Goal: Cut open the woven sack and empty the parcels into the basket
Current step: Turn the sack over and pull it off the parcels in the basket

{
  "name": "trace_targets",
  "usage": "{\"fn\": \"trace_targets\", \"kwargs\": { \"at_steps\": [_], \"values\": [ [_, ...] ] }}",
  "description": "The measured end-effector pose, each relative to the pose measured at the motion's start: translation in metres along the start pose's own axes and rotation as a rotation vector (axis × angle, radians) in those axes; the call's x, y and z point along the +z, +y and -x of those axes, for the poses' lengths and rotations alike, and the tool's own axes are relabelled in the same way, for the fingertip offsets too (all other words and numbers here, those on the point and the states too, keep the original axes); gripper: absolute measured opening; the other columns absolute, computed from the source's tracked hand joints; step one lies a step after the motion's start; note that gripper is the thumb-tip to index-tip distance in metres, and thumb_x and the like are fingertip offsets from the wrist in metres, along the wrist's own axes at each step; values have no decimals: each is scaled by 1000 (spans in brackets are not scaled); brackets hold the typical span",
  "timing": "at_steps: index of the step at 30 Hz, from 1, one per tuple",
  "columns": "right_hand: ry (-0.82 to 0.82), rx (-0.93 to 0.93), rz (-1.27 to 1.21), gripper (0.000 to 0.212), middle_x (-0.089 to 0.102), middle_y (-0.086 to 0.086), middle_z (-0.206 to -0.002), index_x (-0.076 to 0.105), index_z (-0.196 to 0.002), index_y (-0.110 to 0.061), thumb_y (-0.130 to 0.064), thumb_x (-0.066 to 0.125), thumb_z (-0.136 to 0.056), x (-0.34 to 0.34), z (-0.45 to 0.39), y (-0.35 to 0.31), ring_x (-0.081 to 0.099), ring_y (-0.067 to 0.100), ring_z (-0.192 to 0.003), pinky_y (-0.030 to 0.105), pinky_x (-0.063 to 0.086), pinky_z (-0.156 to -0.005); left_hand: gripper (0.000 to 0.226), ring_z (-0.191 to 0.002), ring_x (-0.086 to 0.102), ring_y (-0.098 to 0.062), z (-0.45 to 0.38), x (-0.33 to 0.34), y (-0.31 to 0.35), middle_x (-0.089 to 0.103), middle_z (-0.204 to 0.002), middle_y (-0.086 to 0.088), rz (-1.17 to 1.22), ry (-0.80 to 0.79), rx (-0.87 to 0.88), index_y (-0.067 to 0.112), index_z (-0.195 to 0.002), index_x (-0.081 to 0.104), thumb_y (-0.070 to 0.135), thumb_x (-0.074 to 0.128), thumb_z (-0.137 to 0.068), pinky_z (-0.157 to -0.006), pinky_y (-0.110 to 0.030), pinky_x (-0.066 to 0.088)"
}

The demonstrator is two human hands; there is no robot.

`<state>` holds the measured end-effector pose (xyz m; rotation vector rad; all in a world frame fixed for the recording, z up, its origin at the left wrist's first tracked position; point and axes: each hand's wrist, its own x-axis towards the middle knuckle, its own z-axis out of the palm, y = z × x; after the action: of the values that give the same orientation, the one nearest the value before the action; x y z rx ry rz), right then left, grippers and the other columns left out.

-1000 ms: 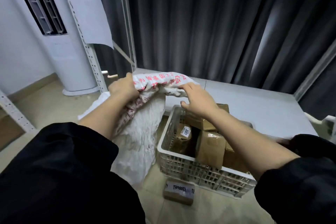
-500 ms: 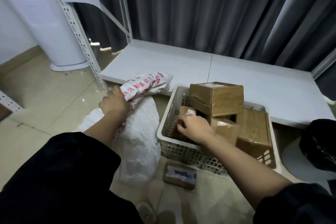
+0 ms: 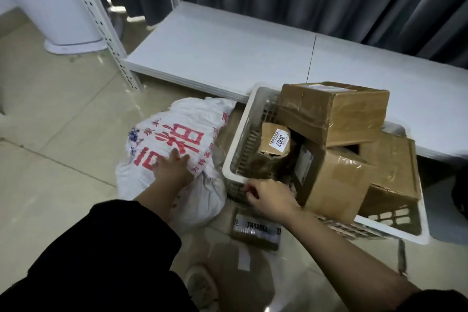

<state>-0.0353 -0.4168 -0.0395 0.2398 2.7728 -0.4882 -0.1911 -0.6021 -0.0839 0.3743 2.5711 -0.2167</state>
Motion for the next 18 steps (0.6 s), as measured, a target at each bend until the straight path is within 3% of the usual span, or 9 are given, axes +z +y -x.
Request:
{"fn": "trace_targets", "kwargs": {
  "at_steps": [3, 6, 7, 9, 12, 14, 16, 18],
  "values": [
    [104, -71, 48, 23, 69, 4, -105, 61, -106, -24, -32, 44, -92, 14, 0, -2, 64, 28, -94, 35, 47, -70, 42, -124, 43, -32, 10, 10, 10, 46, -138, -8, -70, 363, 89, 24, -128, 54, 39, 48, -90, -102, -46, 33],
    [100, -119, 93, 25, 69, 7, -101, 60, -106, -20, -32, 42, -94, 34, 7, -3, 64, 31, -92, 35, 42, -63, 30, -93, 59, -34, 19, 29, 27, 61, -105, -16, 78, 593, 204, 11, -103, 64, 29, 64, -79, -79, -42, 45],
    [44, -91, 103, 26, 68, 9, -102, 59, -107, -20, -34, 40, -95, 43, 10, 0, 64, 32, -92, 35, 40, -63, 25, -80, 61, -34, 24, 39, 34, 62, -92, -17, 103, 597, 228, 8, -94, 64, 27, 63, -77, -70, -39, 47],
    [-105, 34, 71, 30, 67, 10, -106, 58, -112, -19, -37, 40, -96, 65, 13, 13, 63, 32, -96, 34, 44, -67, 22, -74, 63, -33, 35, 60, 47, 64, -84, -15, 229, 403, 273, 8, -90, 60, 27, 50, -85, -64, -36, 49],
    [-263, 286, -111, 37, 62, 9, -119, 52, -125, -20, -38, 48, -93, 100, 19, 42, 60, 29, -105, 32, 47, -76, 28, -105, 60, -32, 39, 100, 66, 62, -114, -13, 316, -89, 202, 9, -113, 55, 26, 46, -93, -87, -37, 49],
    [-280, 486, -374, 57, 53, 10, -130, 43, -135, -19, -46, 58, -88, 119, 24, 58, 55, 30, -114, 35, 48, -86, 45, -126, 48, -29, 38, 122, 79, 49, -138, -13, 368, -352, 204, 6, -133, 46, 27, 50, -93, -104, -35, 40],
    [-242, 698, -611, 76, 41, 15, -137, 36, -139, -12, -47, 69, -80, 136, 20, 74, 46, 35, -122, 41, 45, -97, 56, -131, 42, -28, 39, 131, 93, 43, -143, -12, 440, -450, 191, 3, -140, 38, 32, 48, -94, -108, -32, 33],
    [-228, 926, -831, 87, 32, 19, -144, 24, -145, -8, -35, 74, -79, 142, 13, 81, 39, 39, -128, 45, 40, -103, 68, -130, 42, -28, 35, 138, 106, 40, -145, -14, 566, -491, 154, 3, -144, 32, 43, 40, -90, -106, -30, 30]
  ]
}}
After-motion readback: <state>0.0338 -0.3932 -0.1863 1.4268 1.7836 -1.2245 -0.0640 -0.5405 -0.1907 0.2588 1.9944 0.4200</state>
